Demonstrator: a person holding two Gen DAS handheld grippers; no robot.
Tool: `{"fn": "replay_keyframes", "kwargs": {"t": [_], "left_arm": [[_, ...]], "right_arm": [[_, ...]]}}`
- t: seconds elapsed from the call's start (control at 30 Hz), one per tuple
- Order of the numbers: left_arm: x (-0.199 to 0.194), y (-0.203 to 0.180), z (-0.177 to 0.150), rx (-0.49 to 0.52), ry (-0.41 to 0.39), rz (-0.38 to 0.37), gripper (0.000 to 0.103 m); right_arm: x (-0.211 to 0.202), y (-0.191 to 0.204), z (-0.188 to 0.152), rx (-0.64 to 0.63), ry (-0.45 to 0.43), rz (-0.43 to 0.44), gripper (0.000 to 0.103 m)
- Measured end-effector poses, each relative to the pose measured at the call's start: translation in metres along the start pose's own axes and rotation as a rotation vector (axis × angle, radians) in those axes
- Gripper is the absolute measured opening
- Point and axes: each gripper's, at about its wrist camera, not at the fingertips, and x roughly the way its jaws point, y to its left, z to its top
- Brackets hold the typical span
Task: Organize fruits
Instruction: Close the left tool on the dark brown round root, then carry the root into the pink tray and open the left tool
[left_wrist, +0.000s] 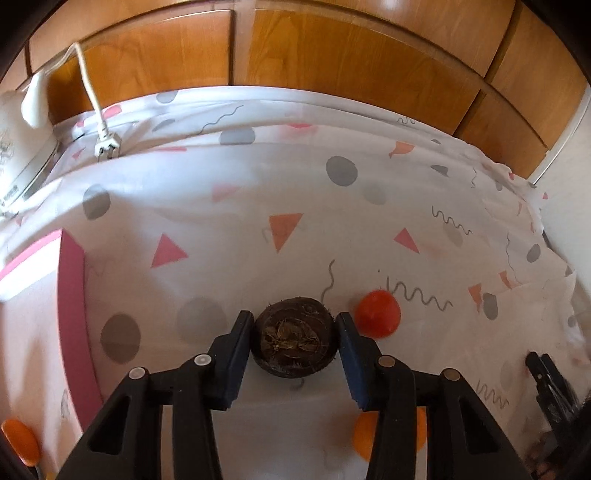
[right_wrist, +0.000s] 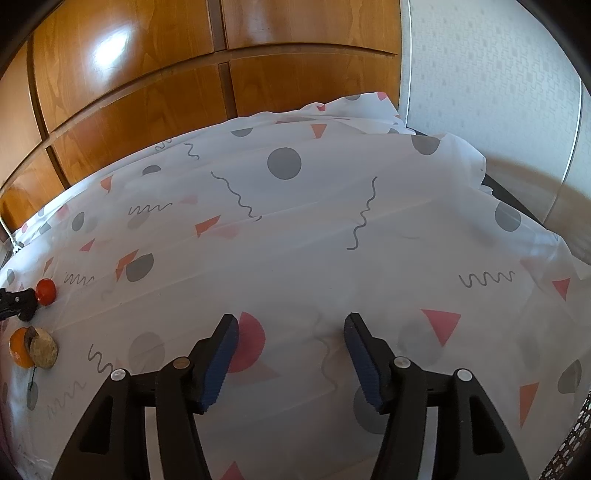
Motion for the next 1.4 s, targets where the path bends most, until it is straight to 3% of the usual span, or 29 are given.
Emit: {"fn": "replay_keyframes", "kwargs": {"t": [0.33, 0.77, 1.4], "left_arm": [[-0.04, 0.016, -0.032, -0.06, -0.027, -0.009, 0.046], [-0.11, 0.041, -0.066, -0.127, -0.142, -0.006, 0.046], [-0.17, 0.133, -0.134, -0.323, -0.205, 0.059, 0.046]], "right_arm": [[0.0, 0.001, 0.0, -0.007, 0.0, -0.005, 0.062], [0.0, 0.002, 0.0, -0.014, -0.001, -0.01, 0.062], [-0.001, 0.002, -0.001, -0.04, -0.001, -0.028, 0.062]]}}
